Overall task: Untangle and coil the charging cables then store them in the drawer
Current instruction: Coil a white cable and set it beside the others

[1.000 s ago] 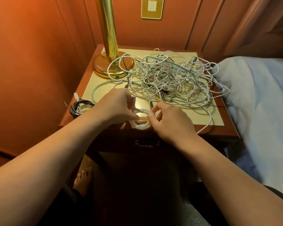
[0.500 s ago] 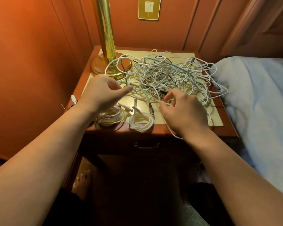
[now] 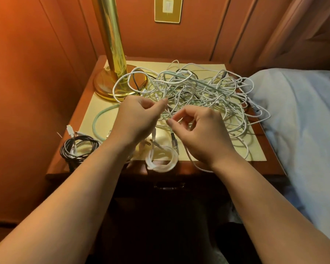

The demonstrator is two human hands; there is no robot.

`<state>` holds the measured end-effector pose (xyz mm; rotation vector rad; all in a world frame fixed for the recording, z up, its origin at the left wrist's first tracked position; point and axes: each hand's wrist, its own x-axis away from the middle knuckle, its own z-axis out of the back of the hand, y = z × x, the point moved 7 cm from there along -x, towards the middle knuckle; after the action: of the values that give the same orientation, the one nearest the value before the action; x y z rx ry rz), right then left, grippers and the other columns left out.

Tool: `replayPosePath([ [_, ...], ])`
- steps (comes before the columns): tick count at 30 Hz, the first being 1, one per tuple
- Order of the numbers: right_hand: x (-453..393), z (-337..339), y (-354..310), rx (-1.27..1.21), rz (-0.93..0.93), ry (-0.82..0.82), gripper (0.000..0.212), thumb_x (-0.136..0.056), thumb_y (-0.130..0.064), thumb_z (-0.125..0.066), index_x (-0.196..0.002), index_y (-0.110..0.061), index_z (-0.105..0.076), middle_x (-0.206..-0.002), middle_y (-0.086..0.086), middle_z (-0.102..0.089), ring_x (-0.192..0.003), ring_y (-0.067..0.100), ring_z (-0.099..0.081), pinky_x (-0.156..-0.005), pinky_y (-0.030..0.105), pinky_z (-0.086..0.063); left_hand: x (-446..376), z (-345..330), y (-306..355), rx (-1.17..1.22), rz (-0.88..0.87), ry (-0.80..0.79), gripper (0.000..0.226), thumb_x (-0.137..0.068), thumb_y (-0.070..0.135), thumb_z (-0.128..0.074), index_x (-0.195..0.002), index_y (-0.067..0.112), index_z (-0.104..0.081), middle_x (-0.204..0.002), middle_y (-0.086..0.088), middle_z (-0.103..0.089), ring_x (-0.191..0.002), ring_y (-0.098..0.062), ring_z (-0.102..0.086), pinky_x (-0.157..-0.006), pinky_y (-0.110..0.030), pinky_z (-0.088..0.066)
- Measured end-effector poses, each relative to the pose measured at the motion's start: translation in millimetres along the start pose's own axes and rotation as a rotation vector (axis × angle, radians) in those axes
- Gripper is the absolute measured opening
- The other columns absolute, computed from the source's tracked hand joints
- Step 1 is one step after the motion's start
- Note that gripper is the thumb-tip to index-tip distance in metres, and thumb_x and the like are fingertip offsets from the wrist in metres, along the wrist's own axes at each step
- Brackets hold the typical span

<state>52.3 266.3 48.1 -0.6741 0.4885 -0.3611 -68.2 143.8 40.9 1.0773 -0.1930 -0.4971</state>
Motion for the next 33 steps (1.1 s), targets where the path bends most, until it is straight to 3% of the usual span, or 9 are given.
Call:
replayPosePath([
  [2, -4.1, -1.2, -2.9, -0.056, 0.028, -0.040, 0.016, -0.089, -0.039, -0.080, -0.085, -0.025, -0.076, -0.064, -0.012, -0.062, -0.057, 0.004, -0.055, -0.056, 0.021, -0.039, -7.7, -3.8, -8.9, 0.216, 0.183, -0.013, 0.034, -0.094, 0.044, -0.070, -0.086, 0.012, -0.079, -0.063, 0.007, -0.070, -0.046, -0.007, -0.050, -0.048, -0.026, -0.036],
  [5, -10.9, 2.7, -0.4, -0.091, 0.033, -0.064, 0.014, -0.088, -0.039, -0.082, -0.086, -0.025, -0.077, -0.064, -0.013, -0.061, -0.056, 0.003, -0.055, -0.056, 0.016, -0.037, -12.8, -12.5, -16.3, 0.424, 0.380, -0.072, 0.024, -0.090, 0.038, -0.075, -0.098, 0.015, -0.078, -0.091, 0.002, -0.077, -0.071, -0.015, -0.055, -0.058, -0.027, -0.041],
  [10, -15.1, -4.1, 19.3, 0.052, -0.059, -0.270, 0.013, -0.083, -0.039, -0.084, -0.085, -0.027, -0.078, -0.066, -0.009, -0.065, -0.055, 0.000, -0.054, -0.060, 0.023, -0.042, -19.1, -9.5, 1.1, 0.656, 0.317, -0.087, 0.015, -0.099, 0.018, -0.061, -0.106, 0.011, -0.071, -0.085, 0.001, -0.078, -0.072, -0.012, -0.065, -0.059, -0.026, -0.053],
  [14, -13.0, 17.4, 46.8, 0.007, -0.205, -0.230, 0.047, -0.071, -0.071, -0.080, -0.079, -0.024, -0.076, -0.062, -0.007, -0.063, -0.052, 0.003, -0.050, -0.057, 0.027, -0.045, -15.3, -7.5, 3.4, 0.805, 0.353, -0.082, 0.018, -0.102, 0.009, -0.053, -0.111, 0.002, -0.065, -0.069, -0.001, -0.071, -0.065, -0.014, -0.064, -0.065, -0.028, -0.060],
  [18, -10.7, 49.9, 72.8, -0.060, -0.428, -0.189, 0.087, -0.071, -0.097, -0.050, -0.082, -0.016, -0.077, -0.066, -0.001, -0.066, -0.063, 0.016, -0.060, -0.071, 0.036, -0.047, -7.3, -8.5, 5.4, 0.767, 0.350, -0.102, 0.019, -0.103, 0.011, -0.051, -0.110, 0.005, -0.067, -0.068, 0.000, -0.066, -0.068, -0.014, -0.065, -0.063, -0.030, -0.059],
  [22, -7.0, 89.9, 96.1, 0.273, -0.522, 0.013, 0.053, -0.091, -0.063, -0.062, -0.071, -0.014, -0.068, -0.069, 0.002, -0.067, -0.074, 0.026, -0.064, -0.070, 0.038, -0.051, -2.3, -11.6, 11.6, 0.749, 0.335, -0.126, 0.020, -0.104, 0.014, -0.049, -0.110, 0.007, -0.068, -0.069, 0.001, -0.064, -0.064, -0.011, -0.065, -0.057, -0.028, -0.056],
  [26, 8.6, 97.0, 112.9, 0.478, -0.720, -0.213, 0.054, -0.081, -0.066, -0.063, -0.077, -0.013, -0.067, -0.074, 0.007, -0.072, -0.074, 0.029, -0.070, -0.069, 0.039, -0.055, -1.9, -15.8, 12.2, 0.714, 0.349, -0.132, 0.021, -0.104, 0.014, -0.048, -0.111, 0.007, -0.067, -0.070, 0.000, -0.064, -0.061, -0.014, -0.065, -0.056, -0.029, -0.056],
  [31, 16.3, 92.2, 115.4, 0.410, -0.744, -0.333, 0.019, -0.076, -0.019, -0.078, -0.080, -0.008, -0.064, -0.073, 0.015, -0.076, -0.072, 0.034, -0.077, -0.073, 0.048, -0.063, -0.4, -28.3, 15.8, 0.723, 0.368, -0.149, 0.021, -0.107, 0.014, -0.043, -0.111, 0.006, -0.062, -0.062, 0.001, -0.060, -0.051, -0.013, -0.061, -0.050, -0.029, -0.054],
  [33, 19.3, 92.1, 119.0, 0.320, -0.762, -0.317, 0.022, -0.073, -0.009, -0.079, -0.084, -0.011, -0.059, -0.071, 0.013, -0.075, -0.069, 0.032, -0.076, -0.066, 0.048, -0.062, 0.3, -33.6, 16.7, 0.711, 0.366, -0.165, 0.021, -0.107, 0.014, -0.041, -0.110, 0.008, -0.061, -0.062, 0.001, -0.054, -0.047, -0.011, -0.053, -0.044, -0.025, -0.048],
])
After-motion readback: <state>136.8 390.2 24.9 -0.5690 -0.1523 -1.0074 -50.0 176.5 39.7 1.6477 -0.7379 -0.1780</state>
